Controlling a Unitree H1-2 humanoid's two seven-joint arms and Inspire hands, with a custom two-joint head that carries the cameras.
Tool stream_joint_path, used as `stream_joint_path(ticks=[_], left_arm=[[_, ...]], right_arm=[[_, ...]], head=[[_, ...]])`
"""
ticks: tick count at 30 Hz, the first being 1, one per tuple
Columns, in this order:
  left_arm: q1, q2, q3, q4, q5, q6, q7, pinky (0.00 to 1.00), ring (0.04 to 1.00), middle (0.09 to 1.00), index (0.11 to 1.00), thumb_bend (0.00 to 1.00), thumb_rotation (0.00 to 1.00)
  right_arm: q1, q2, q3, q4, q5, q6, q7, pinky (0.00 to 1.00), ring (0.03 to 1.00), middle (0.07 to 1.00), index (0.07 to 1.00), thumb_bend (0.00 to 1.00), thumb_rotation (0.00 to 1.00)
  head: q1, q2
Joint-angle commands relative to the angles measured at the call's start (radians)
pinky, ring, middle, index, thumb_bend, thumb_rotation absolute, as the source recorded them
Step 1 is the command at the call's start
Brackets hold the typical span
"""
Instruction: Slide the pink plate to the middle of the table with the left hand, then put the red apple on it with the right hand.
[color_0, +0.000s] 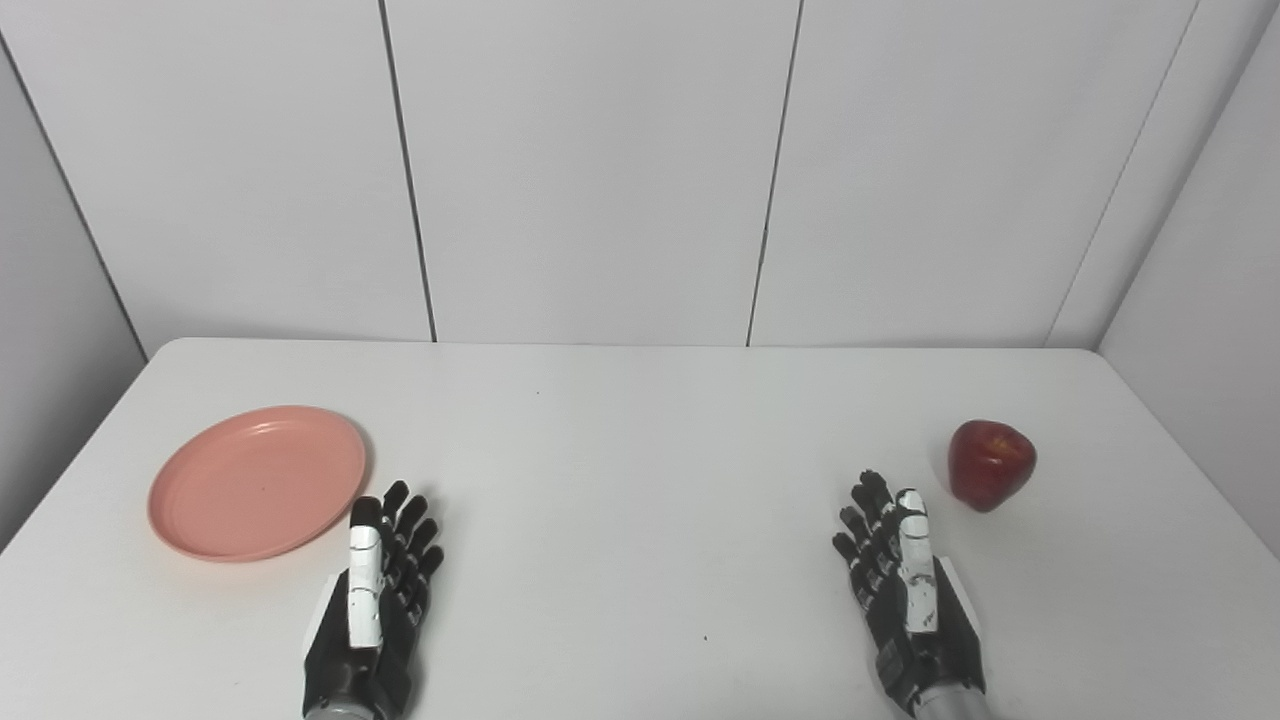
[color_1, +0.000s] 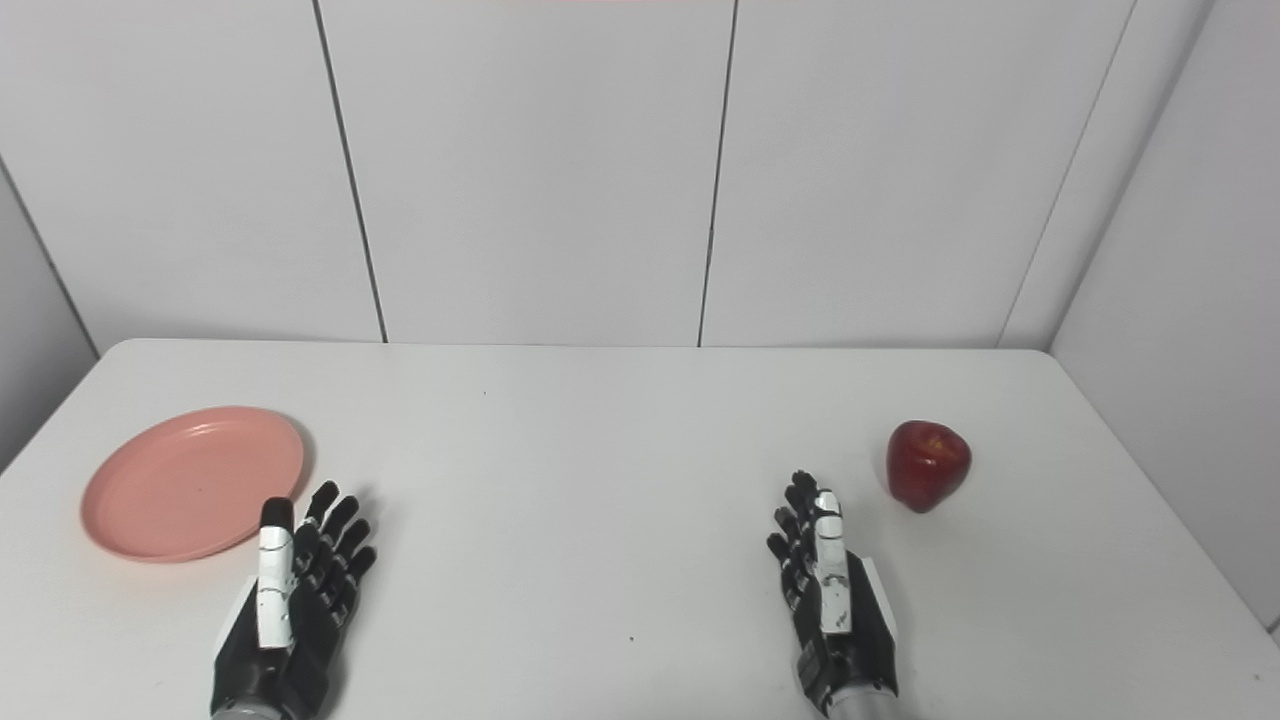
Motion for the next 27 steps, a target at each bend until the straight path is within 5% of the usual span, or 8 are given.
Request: stream_joint_path(ticks=[1, 9, 27], left_arm=[[0.046, 0.016, -0.013, -0.020, 0.005, 0.002, -0.009, 1.00, 1.000, 1.000, 1.000, 0.75, 1.00], [0.046, -0.013, -0.039, -0.011, 0.024, -0.009, 0.006, 1.00, 1.000, 1.000, 1.000, 0.75, 1.00], [0.041, -0.021, -0.057, 0.015, 0.031, -0.032, 0.013, 1.00, 1.000, 1.000, 1.000, 0.74, 1.00]], right_arm=[[-0.010, -0.006, -0.001, -0.010, 0.009, 0.031, 0.014, 1.00, 1.000, 1.000, 0.978, 0.85, 1.00], [-0.009, -0.042, -0.019, 0.009, 0.026, 0.017, 0.038, 1.00, 1.000, 1.000, 0.984, 0.85, 1.00], [-0.011, -0.056, -0.029, 0.038, 0.029, 0.001, 0.060, 1.00, 1.000, 1.000, 0.987, 0.83, 1.00]], head=[[0.004, -0.001], [0.092, -0.018], [0.118, -0.042]])
